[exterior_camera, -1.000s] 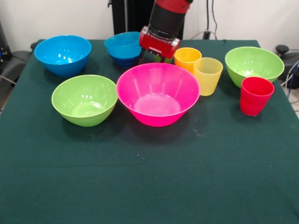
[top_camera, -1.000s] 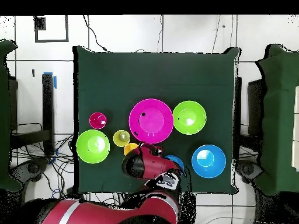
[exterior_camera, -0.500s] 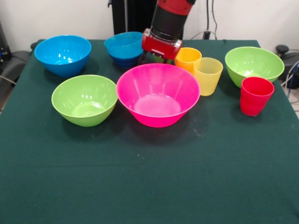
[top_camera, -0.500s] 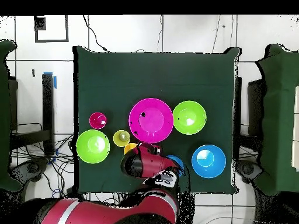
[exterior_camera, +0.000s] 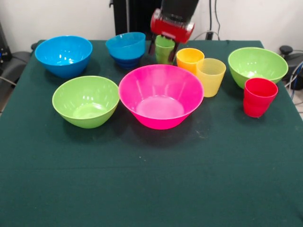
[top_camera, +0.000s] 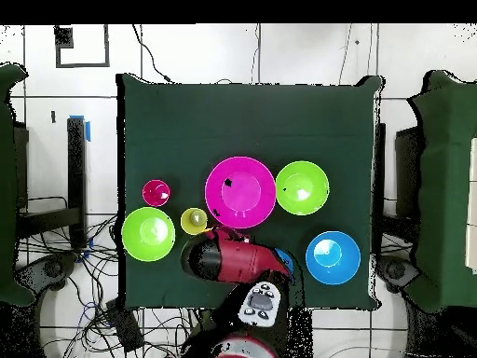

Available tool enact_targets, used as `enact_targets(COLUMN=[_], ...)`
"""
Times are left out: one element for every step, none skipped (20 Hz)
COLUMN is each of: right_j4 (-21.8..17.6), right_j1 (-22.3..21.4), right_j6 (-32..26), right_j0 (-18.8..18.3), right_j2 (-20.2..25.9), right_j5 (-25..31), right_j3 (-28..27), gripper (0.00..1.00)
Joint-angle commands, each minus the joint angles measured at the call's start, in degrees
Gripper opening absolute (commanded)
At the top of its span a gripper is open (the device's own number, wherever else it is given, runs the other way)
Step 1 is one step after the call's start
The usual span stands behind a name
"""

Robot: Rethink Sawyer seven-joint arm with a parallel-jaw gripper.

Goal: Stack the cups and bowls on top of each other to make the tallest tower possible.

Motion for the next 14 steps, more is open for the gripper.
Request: enact_targets(right_j4=[-2.6, -2.9, -3.5, -3.9, -4.5, -5.4, -6.4, -7.2, -7.9, -8.9, -9.8, -10.7, -11.3, -12.0], right_j1=[-8.4, -7.9, -7.6, -7.0, -6.6, -6.3, -5.9, -5.7, -5.4, -5.2, -4.6, -4.0, -3.5, -3.0], right_j6=[-2.9, -3.4, -5.0, -5.8, -6.4, -6.6, -6.8, -6.8, -6.8, -6.7, -6.6, -6.4, -5.9, -5.4], right_j0=[-0.5, -1.3, -3.5, -4.8, -6.0, -6.8, -7.6, -8.5, -9.4, -10.5, -11.4, -12.4, -12.8, -13.1], right_j2=[6.0, 6.8, 8.9, 9.9, 10.6, 10.8, 11.0, 11.4, 11.8, 12.3, 12.9, 13.5, 13.7, 14.0], right_j5=[18.6, 18.3, 16.8, 16.1, 14.8, 13.3, 11.8, 10.8, 9.8, 8.2, 7.0, 5.8, 5.2, 4.5], right_j3=[-7.4, -7.9, -7.6, -8.0, -7.8, -7.8, -7.8, -7.4, -7.1, -6.6, -6.5, -6.4, -6.5, -6.7], gripper=[1.00, 1.00, 1.00, 1.00, 1.00, 1.00, 1.00, 1.00, 1.00, 1.00, 1.00, 1.00, 1.00, 1.00])
